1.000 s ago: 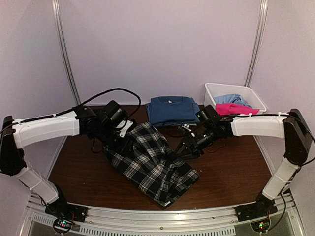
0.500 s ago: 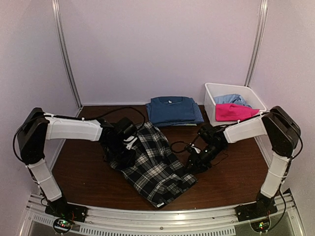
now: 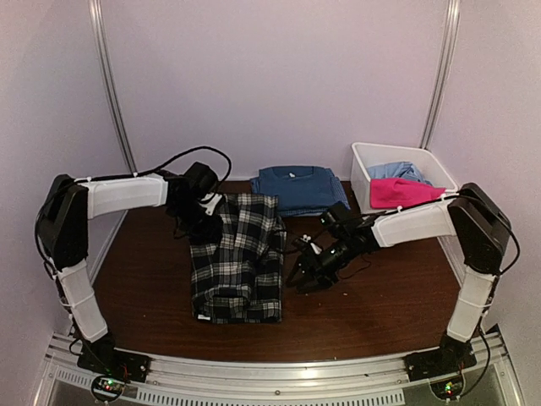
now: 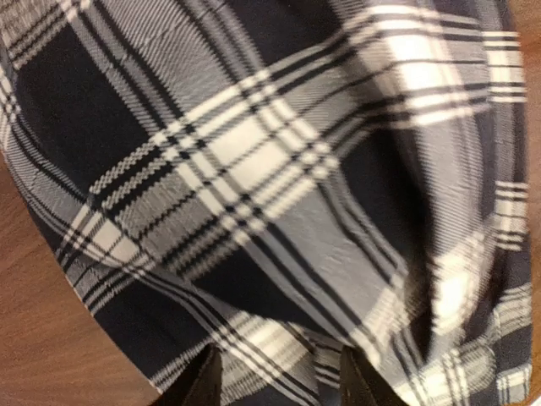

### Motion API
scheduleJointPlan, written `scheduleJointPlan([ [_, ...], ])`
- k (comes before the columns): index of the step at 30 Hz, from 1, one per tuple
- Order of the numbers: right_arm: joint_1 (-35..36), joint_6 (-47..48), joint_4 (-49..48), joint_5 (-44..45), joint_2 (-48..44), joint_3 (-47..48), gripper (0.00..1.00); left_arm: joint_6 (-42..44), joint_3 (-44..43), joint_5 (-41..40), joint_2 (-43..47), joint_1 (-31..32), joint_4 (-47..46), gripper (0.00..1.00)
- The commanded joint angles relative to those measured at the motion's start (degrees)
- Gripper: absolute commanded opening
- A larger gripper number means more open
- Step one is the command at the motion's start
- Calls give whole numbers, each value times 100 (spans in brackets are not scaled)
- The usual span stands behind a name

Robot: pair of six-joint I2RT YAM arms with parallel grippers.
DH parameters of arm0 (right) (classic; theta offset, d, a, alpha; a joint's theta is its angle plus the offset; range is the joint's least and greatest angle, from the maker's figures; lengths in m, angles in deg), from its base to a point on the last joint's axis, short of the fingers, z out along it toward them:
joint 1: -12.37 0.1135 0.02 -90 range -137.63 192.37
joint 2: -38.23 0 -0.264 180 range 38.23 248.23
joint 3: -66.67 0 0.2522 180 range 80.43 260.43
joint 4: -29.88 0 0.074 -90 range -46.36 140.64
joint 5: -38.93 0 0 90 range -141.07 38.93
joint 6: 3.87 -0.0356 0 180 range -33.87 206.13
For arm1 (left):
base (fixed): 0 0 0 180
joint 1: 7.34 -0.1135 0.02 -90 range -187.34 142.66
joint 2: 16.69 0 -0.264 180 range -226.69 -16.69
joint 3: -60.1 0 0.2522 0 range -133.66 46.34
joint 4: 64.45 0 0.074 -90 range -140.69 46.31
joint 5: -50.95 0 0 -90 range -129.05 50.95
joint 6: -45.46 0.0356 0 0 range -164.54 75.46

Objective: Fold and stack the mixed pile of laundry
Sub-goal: Rotate the rectangle-folded skirt at the center of the board, then smooth out the rectangle-folded skirt at the center of the board.

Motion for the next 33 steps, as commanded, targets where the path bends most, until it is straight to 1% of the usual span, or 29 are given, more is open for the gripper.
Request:
scheduleJointPlan([
  [1, -289, -697, -597, 463, -779, -675, 58, -233, -188, 37, 957, 735, 585, 53],
  [4, -303, -1109, -979, 656, -667, -795, 61, -929, -208, -65, 1109, 1372, 718, 56],
  [5, -287, -1337, -1297, 616, -590, -838, 61, -1122, -228, -64, 1086, 1574, 776, 57],
  [8, -193, -1889, -2113, 641, -364, -920, 60, -1664, -272, -437, 962, 2161, 788, 59],
  [11, -69, -2054, -2340, 742, -64, -805, 59, -2153, -505, -628, 534, 2505, 1129, 58],
  [13, -3, -2307, -2702, 711, 128, -835, 58, -2462, -623, -741, 260, 2634, 1331, 58],
  [16, 84, -2576, -3082, 730, 364, -859, 58, -2832, -721, -846, 43, 2711, 1478, 58],
  [18, 154, -2662, -3171, 737, 528, -821, 58, -3062, -745, -971, -76, 2716, 1553, 57],
  [22, 224, -2899, -3526, 756, 796, -797, 58, -3318, -962, -1336, -395, 2707, 1954, 56],
  [25, 272, -3025, -3739, 694, 1059, -749, 54, -3354, -988, -1240, -579, 2690, 1896, 52],
  [29, 310, -3261, -4070, 633, 1213, -846, 48, -3376, -941, -1158, -698, 2682, 1730, 42],
  [33, 338, -3341, -4132, 658, 1280, -887, 42, -3422, -811, -1157, -730, 2620, 1629, 31],
])
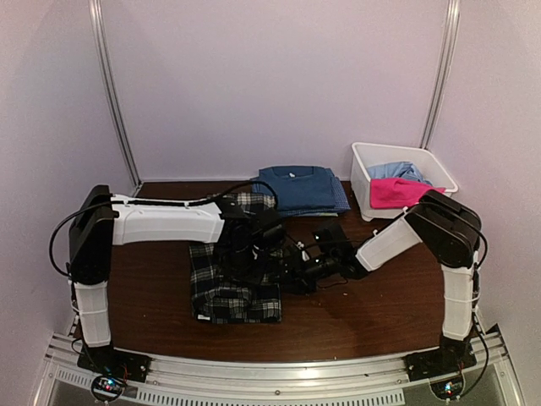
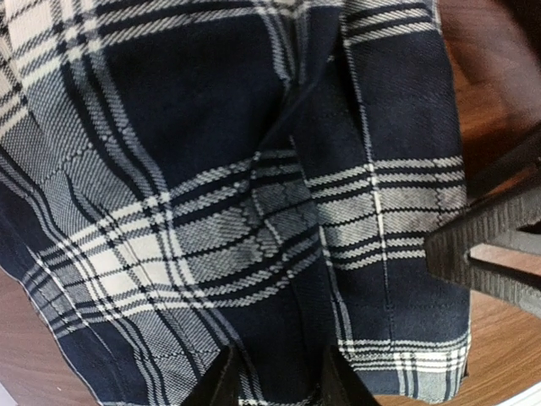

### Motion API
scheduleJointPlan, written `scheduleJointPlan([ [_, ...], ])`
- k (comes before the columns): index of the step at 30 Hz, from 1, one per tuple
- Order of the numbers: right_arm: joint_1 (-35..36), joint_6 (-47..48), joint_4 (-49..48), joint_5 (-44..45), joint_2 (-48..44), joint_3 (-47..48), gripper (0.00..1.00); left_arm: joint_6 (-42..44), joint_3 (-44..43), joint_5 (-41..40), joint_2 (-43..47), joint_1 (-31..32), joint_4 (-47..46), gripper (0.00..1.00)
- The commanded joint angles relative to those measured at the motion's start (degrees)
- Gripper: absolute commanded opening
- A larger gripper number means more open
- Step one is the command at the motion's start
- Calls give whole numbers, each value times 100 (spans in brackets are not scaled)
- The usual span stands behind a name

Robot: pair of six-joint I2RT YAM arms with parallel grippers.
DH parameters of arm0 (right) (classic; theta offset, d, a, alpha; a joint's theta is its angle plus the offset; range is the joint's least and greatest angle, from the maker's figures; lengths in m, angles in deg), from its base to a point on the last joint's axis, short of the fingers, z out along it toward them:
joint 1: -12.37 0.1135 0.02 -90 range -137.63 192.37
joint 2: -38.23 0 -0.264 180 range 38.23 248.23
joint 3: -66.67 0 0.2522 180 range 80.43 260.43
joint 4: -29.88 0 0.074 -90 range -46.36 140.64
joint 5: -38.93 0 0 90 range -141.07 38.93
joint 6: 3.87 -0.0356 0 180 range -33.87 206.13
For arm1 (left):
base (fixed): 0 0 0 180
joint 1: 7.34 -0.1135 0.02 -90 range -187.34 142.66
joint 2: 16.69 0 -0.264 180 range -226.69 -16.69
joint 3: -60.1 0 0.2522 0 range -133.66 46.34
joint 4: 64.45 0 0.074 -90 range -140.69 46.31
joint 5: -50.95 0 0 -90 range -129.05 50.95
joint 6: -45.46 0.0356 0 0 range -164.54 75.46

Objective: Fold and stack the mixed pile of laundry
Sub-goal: Smooth out the rectangle-folded skirt at the center of the board.

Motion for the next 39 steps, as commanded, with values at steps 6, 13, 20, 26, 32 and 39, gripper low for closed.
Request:
scheduleJointPlan([
  [6, 118, -254, -89, 135, 304, -100, 23, 157, -69, 64, 109, -79, -346, 0],
  [13, 128, -410, -314, 166, 374, -155, 4, 354, 103, 138, 653, -27, -439, 0],
  [20, 177, -662, -741, 161, 463, -170, 0, 461, 44, 579, 906, 225, -708, 0],
  [26, 251, -726, -880, 213, 417, -159, 0, 332, 293, 1237, 894, 282, -1483, 0],
  [32, 301, -769, -996, 291, 351, -217, 0, 70, 802, 1634, 798, 281, -2497, 0],
  [39, 317, -883, -1240, 296, 338, -311, 0, -36, 1407, 2053, 654, 203, -3543, 0],
])
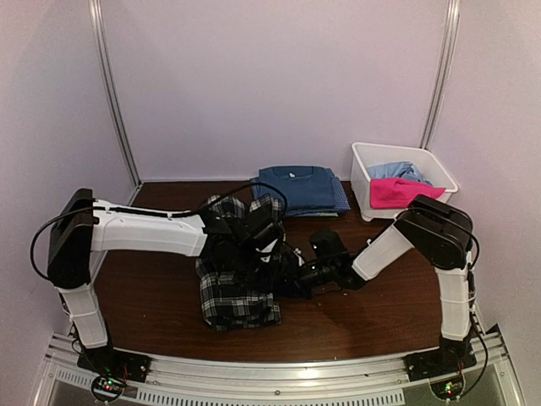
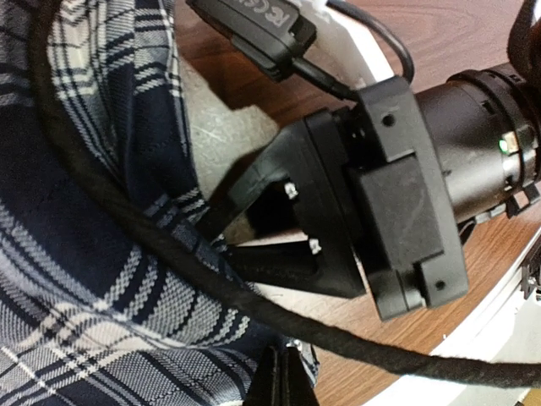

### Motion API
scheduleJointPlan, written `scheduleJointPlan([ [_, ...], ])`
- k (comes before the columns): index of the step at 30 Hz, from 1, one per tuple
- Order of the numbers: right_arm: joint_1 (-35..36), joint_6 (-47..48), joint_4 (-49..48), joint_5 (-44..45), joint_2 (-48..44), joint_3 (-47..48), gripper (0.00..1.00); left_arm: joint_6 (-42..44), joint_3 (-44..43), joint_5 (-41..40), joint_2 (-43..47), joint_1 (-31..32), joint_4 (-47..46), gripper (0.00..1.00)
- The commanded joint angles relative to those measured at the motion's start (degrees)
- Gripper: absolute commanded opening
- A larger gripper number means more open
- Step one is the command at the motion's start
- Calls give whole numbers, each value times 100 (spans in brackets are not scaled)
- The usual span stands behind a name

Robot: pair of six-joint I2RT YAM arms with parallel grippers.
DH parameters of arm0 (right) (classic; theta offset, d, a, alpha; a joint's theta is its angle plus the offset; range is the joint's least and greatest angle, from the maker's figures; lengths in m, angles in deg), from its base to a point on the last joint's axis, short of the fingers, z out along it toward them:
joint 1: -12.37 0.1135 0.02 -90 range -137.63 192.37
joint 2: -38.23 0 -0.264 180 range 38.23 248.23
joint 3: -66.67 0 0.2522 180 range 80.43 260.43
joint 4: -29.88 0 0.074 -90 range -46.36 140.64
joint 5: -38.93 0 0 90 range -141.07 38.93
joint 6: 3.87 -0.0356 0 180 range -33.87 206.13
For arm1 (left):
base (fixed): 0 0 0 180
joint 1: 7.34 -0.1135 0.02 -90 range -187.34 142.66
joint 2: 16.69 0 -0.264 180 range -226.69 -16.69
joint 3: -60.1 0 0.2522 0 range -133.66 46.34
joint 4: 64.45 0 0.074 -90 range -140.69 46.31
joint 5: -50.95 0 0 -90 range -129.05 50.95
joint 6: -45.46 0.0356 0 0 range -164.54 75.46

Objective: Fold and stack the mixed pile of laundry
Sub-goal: Smooth out the rectangle-folded skirt at the center of the board.

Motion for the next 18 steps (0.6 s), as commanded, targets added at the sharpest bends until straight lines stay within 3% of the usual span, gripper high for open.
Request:
scheduleJointPlan([
  [1, 72, -167, -281, 161, 20, -142, 0, -159, 430, 665, -77, -22, -1366, 0],
  [4, 59, -221, -341, 209, -26, -291, 2, -160, 742, 831, -64, -72, -1812, 0],
  [8, 7, -324, -601, 275, -159, -499, 17, -118, 1188, 1146, 43, -196, -2437, 1],
  [10, -37, -264, -494, 312, -265, -545, 26, -139, 1452, 1352, 80, -255, -2865, 10],
  [13, -113, -285, -527, 362, -421, -712, 31, -295, 1977, 1783, 82, -366, -4010, 20],
  [18, -222, -426, -760, 435, -596, -1010, 37, -369, 2305, 2054, -42, -494, -4532, 23],
])
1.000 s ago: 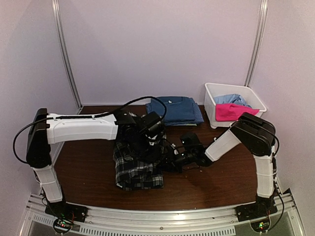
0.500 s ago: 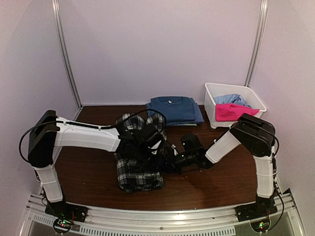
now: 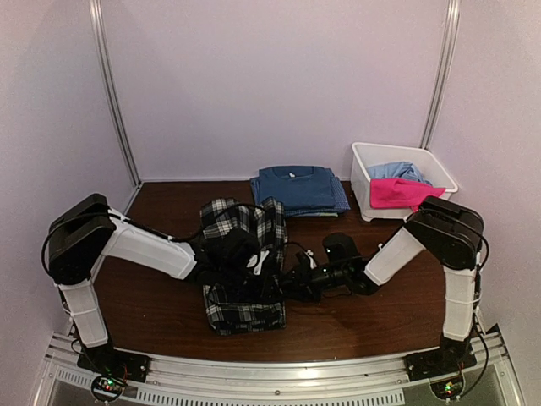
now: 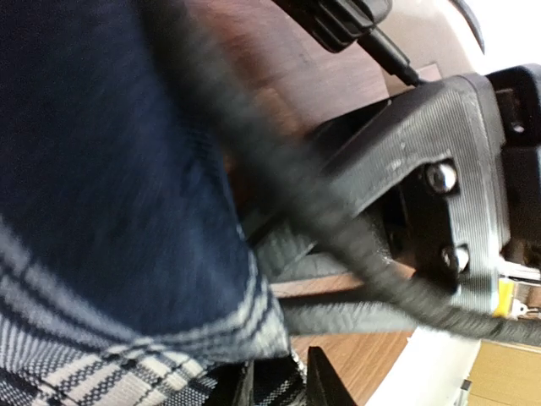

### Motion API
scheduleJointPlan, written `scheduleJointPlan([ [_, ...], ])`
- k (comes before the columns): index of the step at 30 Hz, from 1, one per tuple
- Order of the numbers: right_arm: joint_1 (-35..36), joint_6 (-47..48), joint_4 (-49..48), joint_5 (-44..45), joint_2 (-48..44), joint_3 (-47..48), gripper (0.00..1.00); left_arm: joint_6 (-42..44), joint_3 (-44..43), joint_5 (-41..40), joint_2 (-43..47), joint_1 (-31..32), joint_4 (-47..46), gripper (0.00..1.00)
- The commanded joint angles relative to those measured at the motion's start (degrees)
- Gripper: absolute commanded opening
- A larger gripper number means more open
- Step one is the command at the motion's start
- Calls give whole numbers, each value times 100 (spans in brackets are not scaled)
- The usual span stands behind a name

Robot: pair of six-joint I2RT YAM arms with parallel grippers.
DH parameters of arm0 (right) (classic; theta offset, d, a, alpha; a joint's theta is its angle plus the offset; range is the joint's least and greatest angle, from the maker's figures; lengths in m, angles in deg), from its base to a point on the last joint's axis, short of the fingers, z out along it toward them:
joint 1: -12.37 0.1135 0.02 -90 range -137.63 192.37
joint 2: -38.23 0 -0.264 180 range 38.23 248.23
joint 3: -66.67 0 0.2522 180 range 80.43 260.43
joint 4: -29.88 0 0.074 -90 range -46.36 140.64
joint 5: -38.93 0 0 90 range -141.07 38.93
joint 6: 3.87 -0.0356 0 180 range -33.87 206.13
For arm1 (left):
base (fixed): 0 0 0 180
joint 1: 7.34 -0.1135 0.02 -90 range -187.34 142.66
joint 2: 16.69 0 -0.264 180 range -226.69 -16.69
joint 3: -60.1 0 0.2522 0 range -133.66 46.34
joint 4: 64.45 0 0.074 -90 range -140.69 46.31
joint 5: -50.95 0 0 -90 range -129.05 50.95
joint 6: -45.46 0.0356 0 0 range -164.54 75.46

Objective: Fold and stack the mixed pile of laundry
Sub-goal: Smooth out the rectangle-folded skirt at the center of the board.

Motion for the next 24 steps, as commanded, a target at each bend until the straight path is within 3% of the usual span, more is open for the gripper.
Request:
scheduleJointPlan([
  [1, -99, -89, -105, 226, -234, -267, 39, -29, 150, 523, -53, -64, -906, 21],
  [5, -139, 38, 36, 217, -224, -161, 45, 191, 126, 659, -119, -65, -818, 12],
  [14, -360, 69, 153, 669, -976, -884, 48, 163, 342, 700, -99, -74, -949, 6],
  [18, -364, 714, 962, 683, -1229, -487, 53, 300, 270, 746, -124, -83, -839, 6],
  [24, -238, 755, 897, 379, -864, -123, 53, 412, 131, 775, -204, -79, -699, 6],
])
